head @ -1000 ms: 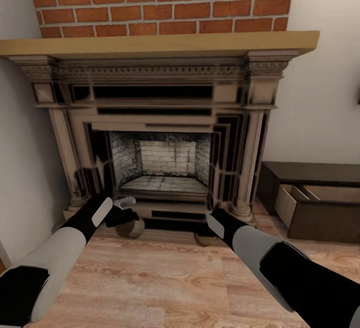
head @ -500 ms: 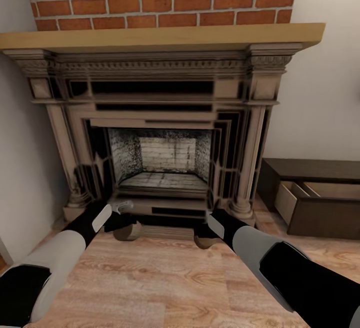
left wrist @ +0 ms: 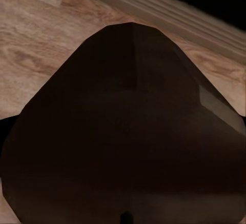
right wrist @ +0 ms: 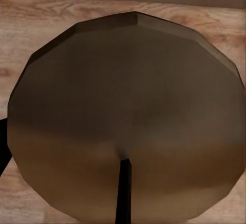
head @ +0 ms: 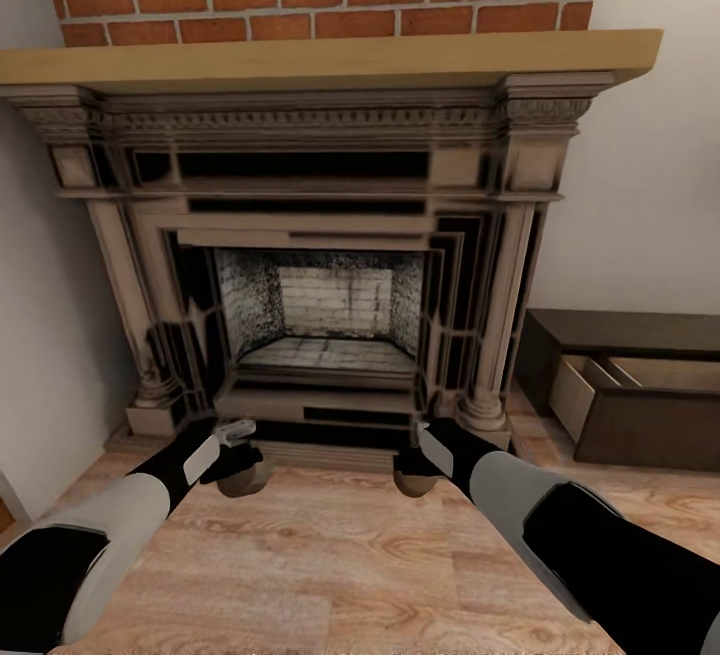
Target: Place each of the two pumpkins and all three candles from the living room inside a cabinet in the living room (use any cabinet), then make sure every cabinet is closed, and position the cauldron so it is next to a table in the living room.
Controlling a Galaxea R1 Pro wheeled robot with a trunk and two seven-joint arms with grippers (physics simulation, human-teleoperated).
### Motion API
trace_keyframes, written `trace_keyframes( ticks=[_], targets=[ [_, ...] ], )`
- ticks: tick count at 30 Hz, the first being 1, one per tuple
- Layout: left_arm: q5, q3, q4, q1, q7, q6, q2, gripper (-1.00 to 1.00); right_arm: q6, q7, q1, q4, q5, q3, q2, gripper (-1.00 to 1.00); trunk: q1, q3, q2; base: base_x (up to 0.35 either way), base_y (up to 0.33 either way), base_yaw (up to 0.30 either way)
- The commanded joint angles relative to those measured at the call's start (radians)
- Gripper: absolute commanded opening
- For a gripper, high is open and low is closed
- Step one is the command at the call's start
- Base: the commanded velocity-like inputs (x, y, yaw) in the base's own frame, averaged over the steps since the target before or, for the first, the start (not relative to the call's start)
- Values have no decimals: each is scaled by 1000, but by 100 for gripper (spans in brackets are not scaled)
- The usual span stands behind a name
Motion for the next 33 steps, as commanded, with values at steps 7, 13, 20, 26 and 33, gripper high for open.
trace_keyframes(
  ticks=[7, 13, 20, 26, 33],
  targets=[
    [12, -4, 16, 0, 5, -18, -4, -100, 1, -5, 18, -2, -11, 6, -2, -100, 0, -12, -1, 0, 0, 0],
    [13, -4, 33, 0, 6, -90, -4, -100, -15, -4, 22, -4, -11, 6, -3, -100, 0, -22, -1, 0, 0, 0],
    [13, -4, 51, 0, 8, -105, -5, -100, -18, -4, 23, -4, -11, 6, -6, -100, 0, -34, -1, 0, 0, 0],
    [13, -4, 53, 0, 8, -106, -6, -100, -18, -4, 23, -4, -11, 7, -6, -100, 0, -43, -1, 0, 0, 0],
    [12, -4, 67, 0, 12, -106, -7, -100, -18, -4, 23, -5, -11, 7, -6, -100, 0, -55, -1, 0, 0, 0]
  ],
)
